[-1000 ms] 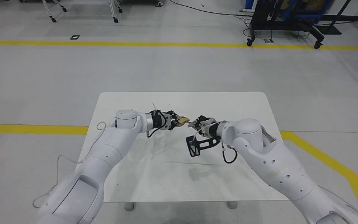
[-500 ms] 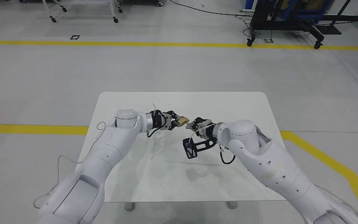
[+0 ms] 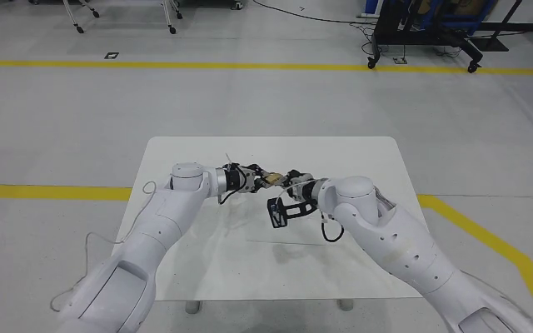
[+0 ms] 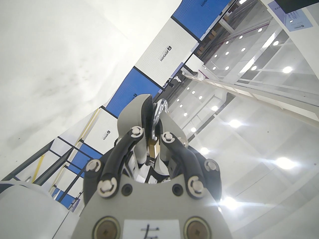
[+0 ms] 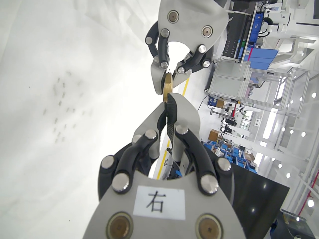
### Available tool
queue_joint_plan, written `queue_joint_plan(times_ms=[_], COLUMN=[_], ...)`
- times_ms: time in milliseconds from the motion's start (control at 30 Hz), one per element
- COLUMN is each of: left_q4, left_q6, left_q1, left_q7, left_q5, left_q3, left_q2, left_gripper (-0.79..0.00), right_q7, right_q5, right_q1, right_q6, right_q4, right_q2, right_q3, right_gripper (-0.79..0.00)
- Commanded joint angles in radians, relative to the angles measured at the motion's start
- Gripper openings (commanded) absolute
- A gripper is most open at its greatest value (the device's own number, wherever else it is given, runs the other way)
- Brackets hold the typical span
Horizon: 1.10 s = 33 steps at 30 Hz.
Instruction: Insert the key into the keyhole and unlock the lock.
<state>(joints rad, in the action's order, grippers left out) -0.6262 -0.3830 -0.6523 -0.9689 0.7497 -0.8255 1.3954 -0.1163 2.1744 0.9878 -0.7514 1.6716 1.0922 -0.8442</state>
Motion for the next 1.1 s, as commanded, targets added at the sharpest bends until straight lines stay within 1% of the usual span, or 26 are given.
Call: queue_joint_plan(times_ms=[0,33,100,300,433,533,700,767,833,967,1033,1067], left_q4=[-0.001,-0.001,-0.001,-0.007,-0.016,-0.029,-0.068,-0.088,-0.108,-0.152,-0.177,-0.19], left_q6=[0.011,0.015,0.02,0.03,0.053,0.091,0.197,0.238,0.274,0.338,0.37,0.386], left_q1=[-0.002,-0.003,-0.005,-0.011,-0.017,-0.026,-0.052,-0.067,-0.082,-0.112,-0.127,-0.135], left_q7=[-0.006,-0.008,-0.014,-0.017,-0.003,0.015,0.028,0.029,0.031,0.049,0.063,0.071], left_q5=[0.0,0.004,0.009,0.007,0.008,0.008,-0.004,-0.007,-0.01,-0.02,-0.036,-0.046], left_q3=[-0.006,-0.01,-0.018,-0.032,-0.045,-0.057,-0.085,-0.1,-0.117,-0.149,-0.16,-0.165], left_q2=[-0.001,-0.001,-0.002,-0.004,-0.005,-0.007,-0.015,-0.021,-0.026,-0.038,-0.042,-0.045], left_gripper=[-0.785,-0.785,-0.785,-0.785,-0.785,-0.785,-0.785,-0.785,-0.785,-0.785,-0.785,-0.785], right_q7=[0.012,0.014,0.013,0.013,0.013,0.013,0.013,0.06,0.133,0.283,0.31,0.309], right_q5=[-0.045,-0.061,-0.09,-0.09,-0.09,-0.09,-0.09,-0.139,-0.193,-0.294,-0.308,-0.3], right_q1=[0.0,0.001,0.003,0.003,0.003,0.003,0.003,0.019,0.039,0.107,0.139,0.149], right_q6=[0.003,0.0,-0.007,-0.007,-0.007,-0.007,-0.007,0.024,0.067,0.195,0.255,0.275], right_q4=[-0.007,-0.009,-0.011,-0.011,-0.011,-0.011,-0.011,-0.01,-0.012,-0.028,-0.035,-0.037], right_q2=[0.002,0.002,0.002,0.002,0.002,0.002,0.002,0.003,0.001,-0.007,-0.009,-0.009], right_q3=[-0.015,-0.024,-0.038,-0.038,-0.038,-0.038,-0.038,-0.052,-0.082,-0.153,-0.172,-0.175], right_gripper=[-0.542,0.0,0.0,0.0,0.0,0.0,0.0,0.0,0.0,0.0,0.0,-0.212])
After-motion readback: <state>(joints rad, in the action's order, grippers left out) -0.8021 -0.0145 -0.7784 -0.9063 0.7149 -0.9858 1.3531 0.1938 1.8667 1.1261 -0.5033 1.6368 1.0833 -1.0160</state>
